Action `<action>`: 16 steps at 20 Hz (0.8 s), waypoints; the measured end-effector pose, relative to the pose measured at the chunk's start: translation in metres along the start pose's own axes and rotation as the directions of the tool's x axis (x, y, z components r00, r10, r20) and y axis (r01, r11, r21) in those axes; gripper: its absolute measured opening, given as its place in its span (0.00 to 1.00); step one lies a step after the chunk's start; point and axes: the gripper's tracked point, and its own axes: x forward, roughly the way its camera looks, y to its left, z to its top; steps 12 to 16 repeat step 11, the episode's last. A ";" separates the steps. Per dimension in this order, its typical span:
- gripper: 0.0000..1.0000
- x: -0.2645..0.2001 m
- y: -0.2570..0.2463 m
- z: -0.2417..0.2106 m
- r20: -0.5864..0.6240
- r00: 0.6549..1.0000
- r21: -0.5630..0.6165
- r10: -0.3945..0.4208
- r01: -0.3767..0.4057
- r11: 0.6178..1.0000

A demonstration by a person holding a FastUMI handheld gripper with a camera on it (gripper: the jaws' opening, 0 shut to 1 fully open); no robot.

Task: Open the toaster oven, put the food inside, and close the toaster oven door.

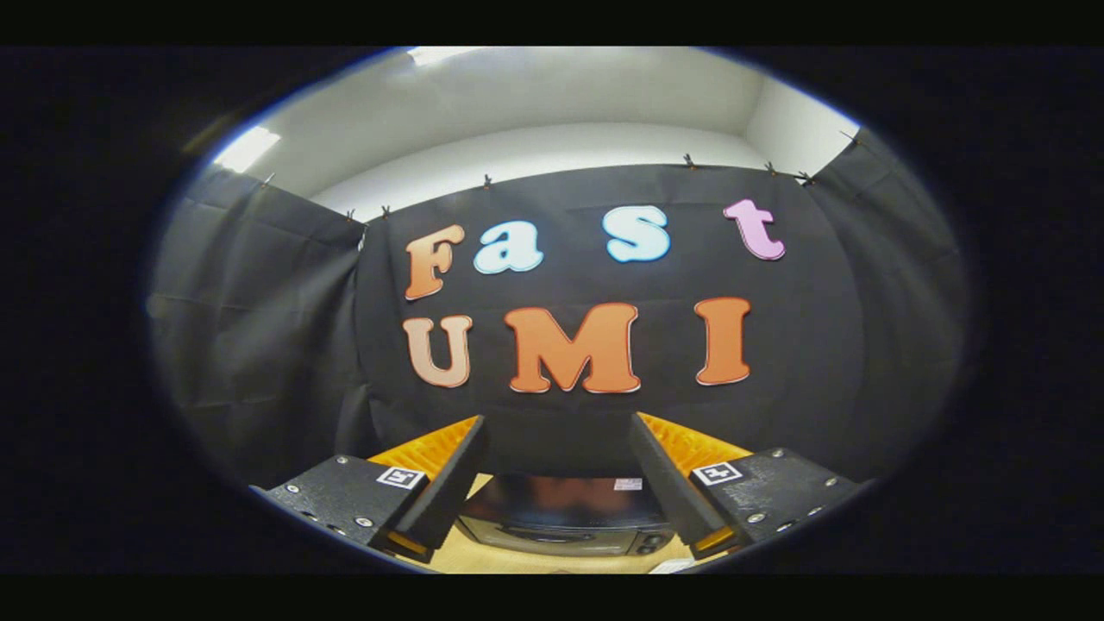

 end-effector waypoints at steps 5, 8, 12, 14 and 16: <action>0.97 -0.004 0.002 0.017 0.077 0.997 -0.030 0.015 -0.012 0.999; 0.97 -0.008 0.005 0.020 0.093 0.995 -0.045 0.024 -0.020 0.999; 0.97 -0.007 0.003 0.018 0.082 0.996 -0.033 0.019 -0.017 0.999; 0.97 -0.007 0.003 0.018 0.082 0.996 -0.033 0.019 -0.017 0.999; 0.97 -0.007 0.003 0.018 0.082 0.996 -0.033 0.019 -0.017 0.999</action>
